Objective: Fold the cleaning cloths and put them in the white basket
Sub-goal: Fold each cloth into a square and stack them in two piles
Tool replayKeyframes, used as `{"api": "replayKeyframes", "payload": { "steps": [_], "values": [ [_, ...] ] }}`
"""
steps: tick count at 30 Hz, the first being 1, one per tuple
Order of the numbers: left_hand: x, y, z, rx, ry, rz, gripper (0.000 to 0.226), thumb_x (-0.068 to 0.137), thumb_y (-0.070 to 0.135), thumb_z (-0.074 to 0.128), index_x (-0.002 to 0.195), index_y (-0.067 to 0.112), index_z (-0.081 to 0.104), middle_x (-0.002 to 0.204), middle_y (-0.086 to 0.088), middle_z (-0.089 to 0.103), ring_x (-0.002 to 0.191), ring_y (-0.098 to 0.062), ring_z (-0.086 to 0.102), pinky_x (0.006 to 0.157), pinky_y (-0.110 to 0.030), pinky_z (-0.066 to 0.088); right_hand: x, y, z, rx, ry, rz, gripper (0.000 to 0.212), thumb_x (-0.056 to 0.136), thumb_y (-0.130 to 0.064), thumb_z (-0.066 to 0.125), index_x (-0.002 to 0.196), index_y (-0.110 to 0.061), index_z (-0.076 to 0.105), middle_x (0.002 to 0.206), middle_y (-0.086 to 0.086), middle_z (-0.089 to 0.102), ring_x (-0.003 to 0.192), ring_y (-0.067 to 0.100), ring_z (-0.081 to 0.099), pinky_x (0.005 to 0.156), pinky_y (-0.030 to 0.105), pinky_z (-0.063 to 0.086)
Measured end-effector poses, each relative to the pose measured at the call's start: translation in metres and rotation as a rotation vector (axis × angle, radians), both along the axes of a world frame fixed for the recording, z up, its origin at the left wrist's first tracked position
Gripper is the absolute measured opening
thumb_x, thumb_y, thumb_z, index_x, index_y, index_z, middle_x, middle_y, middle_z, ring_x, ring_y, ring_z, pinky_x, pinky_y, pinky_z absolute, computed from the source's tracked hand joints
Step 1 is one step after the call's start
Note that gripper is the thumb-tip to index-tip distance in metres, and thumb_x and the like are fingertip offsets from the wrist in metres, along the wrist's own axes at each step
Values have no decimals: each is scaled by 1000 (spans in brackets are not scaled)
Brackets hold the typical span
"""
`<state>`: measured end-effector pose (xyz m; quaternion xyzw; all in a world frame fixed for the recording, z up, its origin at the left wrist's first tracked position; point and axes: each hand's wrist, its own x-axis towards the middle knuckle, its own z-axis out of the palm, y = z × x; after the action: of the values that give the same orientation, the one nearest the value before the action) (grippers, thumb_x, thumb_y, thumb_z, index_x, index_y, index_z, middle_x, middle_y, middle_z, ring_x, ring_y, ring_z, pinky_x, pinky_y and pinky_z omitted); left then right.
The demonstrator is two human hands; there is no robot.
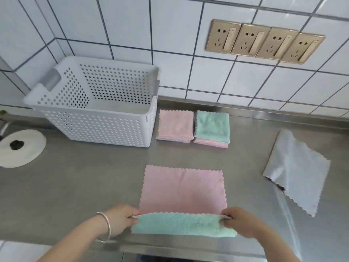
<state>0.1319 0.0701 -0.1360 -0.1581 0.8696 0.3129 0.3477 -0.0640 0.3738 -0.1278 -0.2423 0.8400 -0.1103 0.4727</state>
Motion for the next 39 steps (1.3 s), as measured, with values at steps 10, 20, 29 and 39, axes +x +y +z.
{"api": "replayKeyframes", "payload": {
  "steps": [10,20,29,39],
  "values": [
    [-45,-17,-13,93,114,463,23,91,19,49,69,23,56,74,-2,59,69,-17,52,70,-27,41,-32,-27,-7,-186,103,-453,13,84,-20,65,72,-15,65,52,-5,42,38,5,31,38,15,23],
    [-97,-22,-30,-174,95,331,41,96,17,37,136,25,42,147,2,38,133,-19,39,106,-23,30,-55,-52,-35,-187,239,-487,9,92,-19,54,84,-21,56,68,-1,56,52,13,44,48,24,33],
    [-106,-24,-50,-299,23,482,37,96,26,33,126,8,43,121,-21,58,110,-35,54,86,-35,42,-63,-55,-47,-174,284,-532,9,90,-25,55,85,-20,61,70,0,58,59,14,50,53,27,37],
    [-103,-14,-59,-482,167,485,28,96,33,32,100,8,45,103,-20,64,94,-36,59,68,-33,38,-58,-62,-51,-42,409,-539,23,92,-32,51,103,-13,60,79,3,60,72,21,56,53,26,38]
  ]
}}
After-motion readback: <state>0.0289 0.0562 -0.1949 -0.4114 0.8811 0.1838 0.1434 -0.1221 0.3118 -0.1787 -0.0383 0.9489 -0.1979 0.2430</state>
